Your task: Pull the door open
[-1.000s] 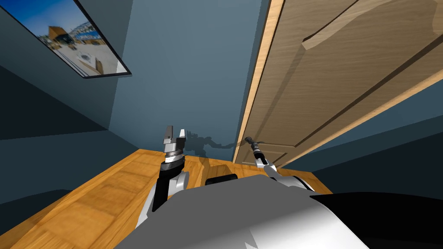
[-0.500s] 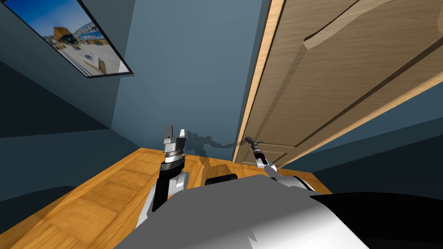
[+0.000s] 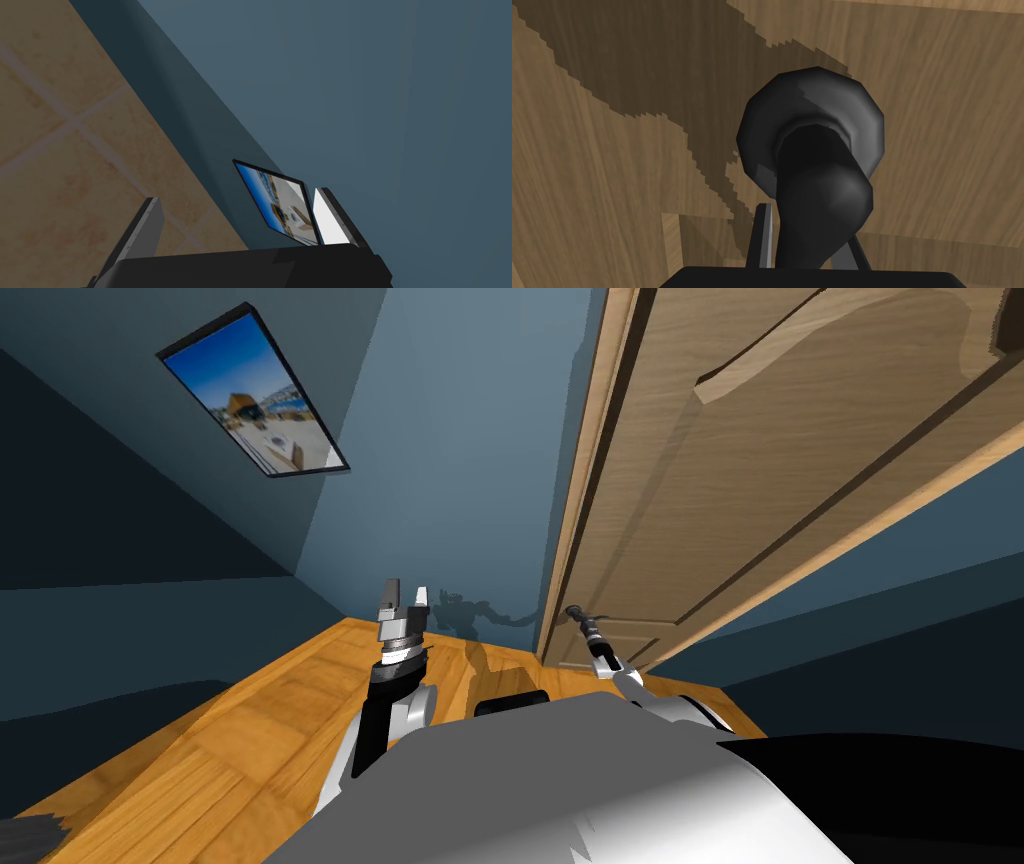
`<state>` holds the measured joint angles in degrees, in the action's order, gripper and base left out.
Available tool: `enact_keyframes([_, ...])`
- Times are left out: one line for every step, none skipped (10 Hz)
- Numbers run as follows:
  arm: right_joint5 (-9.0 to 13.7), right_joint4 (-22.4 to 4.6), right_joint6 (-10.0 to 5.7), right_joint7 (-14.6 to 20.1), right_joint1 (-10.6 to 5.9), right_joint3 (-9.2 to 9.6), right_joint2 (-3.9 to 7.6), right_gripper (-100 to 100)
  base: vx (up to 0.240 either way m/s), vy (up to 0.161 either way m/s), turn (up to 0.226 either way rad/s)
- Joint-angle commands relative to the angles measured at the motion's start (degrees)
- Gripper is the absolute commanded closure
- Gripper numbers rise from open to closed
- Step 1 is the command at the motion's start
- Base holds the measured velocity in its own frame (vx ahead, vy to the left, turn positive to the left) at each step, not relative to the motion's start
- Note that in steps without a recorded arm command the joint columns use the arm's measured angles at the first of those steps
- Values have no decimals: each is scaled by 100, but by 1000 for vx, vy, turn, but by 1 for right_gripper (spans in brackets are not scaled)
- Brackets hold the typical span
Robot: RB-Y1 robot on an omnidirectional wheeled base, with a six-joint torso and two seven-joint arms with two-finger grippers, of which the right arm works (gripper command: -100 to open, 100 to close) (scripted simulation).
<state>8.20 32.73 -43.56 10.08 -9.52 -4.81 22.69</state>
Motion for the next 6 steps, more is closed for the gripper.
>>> enact_keyframes([-49,62,-46,104,49,99,42,100,-211,-61,108])
enact_keyframes([-76,72,-73,165,69,153,71,100,-235,-43,92])
enact_keyframes([-110,85,-108,244,94,225,110,100,-228,-58,116])
enact_keyframes([-136,95,-135,303,113,278,138,100,-215,-86,124])
enact_keyframes([-113,90,-95,261,117,237,116,100,-95,-37,37])
enact_keyframes([-171,131,-170,390,191,361,168,100,-170,-24,89])
